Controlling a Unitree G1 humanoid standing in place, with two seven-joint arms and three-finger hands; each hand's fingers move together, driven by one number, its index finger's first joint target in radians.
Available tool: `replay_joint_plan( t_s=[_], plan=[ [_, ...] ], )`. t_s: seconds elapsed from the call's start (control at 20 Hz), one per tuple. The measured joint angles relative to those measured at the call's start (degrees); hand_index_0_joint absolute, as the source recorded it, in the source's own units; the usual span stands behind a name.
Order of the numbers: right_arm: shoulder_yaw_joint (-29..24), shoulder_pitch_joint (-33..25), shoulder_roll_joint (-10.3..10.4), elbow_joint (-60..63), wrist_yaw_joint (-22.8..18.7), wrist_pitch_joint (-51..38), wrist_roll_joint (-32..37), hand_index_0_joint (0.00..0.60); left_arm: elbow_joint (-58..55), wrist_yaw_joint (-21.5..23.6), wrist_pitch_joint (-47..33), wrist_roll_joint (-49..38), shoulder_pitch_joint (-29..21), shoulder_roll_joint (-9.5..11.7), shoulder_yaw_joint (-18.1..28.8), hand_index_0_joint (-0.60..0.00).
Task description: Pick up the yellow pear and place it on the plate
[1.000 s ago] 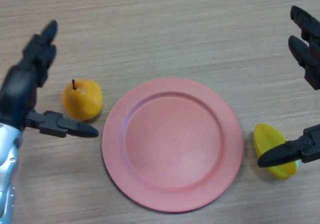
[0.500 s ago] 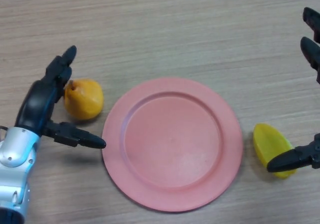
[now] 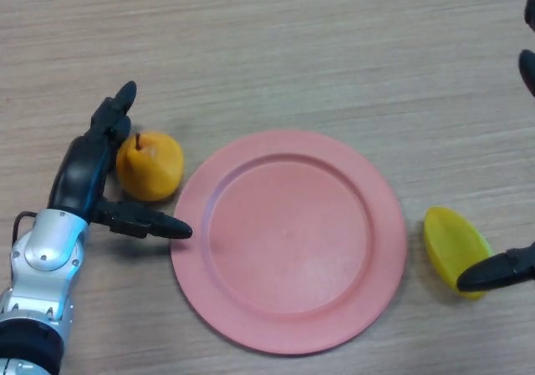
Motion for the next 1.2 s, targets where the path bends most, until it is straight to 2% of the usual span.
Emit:
replay_joint_plan(
  t_s=[0.05, 0.1, 0.15, 0.2, 0.35, 0.5, 0.55, 0.6, 0.65, 0.7, 0.8, 0.85, 0.95, 1.1, 1.2],
  plan=[
    [-0.02, 0.13, 0.00, 0.00, 0.00, 0.01, -0.51, 0.000, 0.28, 0.34, -0.74, 0.01, -0.47, 0.00, 0.00, -0.348],
    [-0.02, 0.11, 0.00, -0.01, 0.01, 0.01, -0.49, 0.000, 1.22, 1.21, -2.36, 0.03, -0.85, 0.00, -0.01, -0.449],
    [-0.05, 0.02, 0.00, -0.08, 0.04, 0.01, -0.49, 0.000, 2.92, 3.63, -4.65, 1.62, -1.38, 0.03, -0.07, -0.583],
    [-0.10, -0.04, 0.01, -0.21, 0.03, 0.01, -0.49, 0.000, 3.87, 5.46, -5.61, 3.95, -1.60, 0.11, -0.15, -0.600],
    [-0.41, -0.01, 0.01, -0.83, 0.03, 0.01, -0.51, 0.000, 5.04, 9.01, -6.28, 7.83, -2.13, 0.42, -0.19, -0.600],
    [-0.57, -0.19, 0.01, -1.67, 0.03, 0.04, -0.50, 0.000, 4.60, 10.48, -6.28, 7.87, -2.10, 1.23, -0.16, -0.600],
    [-0.62, -0.35, 0.01, -1.71, 0.03, 0.05, -0.51, 0.000, 3.05, 13.84, -6.22, 10.03, -1.81, 2.38, -0.16, -0.600],
    [-0.65, -0.36, 0.01, -1.70, 0.03, 0.05, -0.53, 0.000, 0.89, 15.17, -6.26, 11.21, -1.31, 3.22, -0.09, -0.600],
    [-0.58, -0.28, 0.01, -1.70, 0.03, 0.04, -0.52, 0.000, -4.79, 15.40, -5.55, 11.12, 0.24, 4.16, 0.08, -0.600],
    [-0.56, -0.15, 0.01, -1.70, 0.03, 0.04, -0.64, 0.000, -8.85, 15.34, -5.23, 10.43, 1.23, 4.17, 0.13, -0.600],
    [-0.19, -0.62, 0.03, -1.81, 0.04, 0.17, -0.62, 0.000, -20.56, 12.51, -0.46, 4.48, 4.21, 3.25, 0.25, -0.600],
    [-0.25, -0.72, 0.13, -1.91, 0.03, 0.19, -0.63, 0.000, -30.58, 8.83, 7.10, 0.33, 7.24, 1.14, 0.33, -0.600],
    [-0.24, -0.75, 0.29, -2.29, 0.03, 0.86, -0.59, 0.000, -40.78, 4.09, 16.32, -3.84, 11.24, -2.45, -2.28, -0.600],
    [-0.37, -0.73, 0.29, -2.90, 0.02, 2.41, -0.50, 0.000, -49.16, 1.41, 25.68, -5.66, 14.23, -5.33, -5.86, -0.600],
    [-0.63, -1.04, 0.27, -2.91, 0.02, 2.87, -0.45, 0.000, -50.23, 0.93, 26.74, -4.01, 16.39, -5.77, -9.79, -0.600]
  ],
)
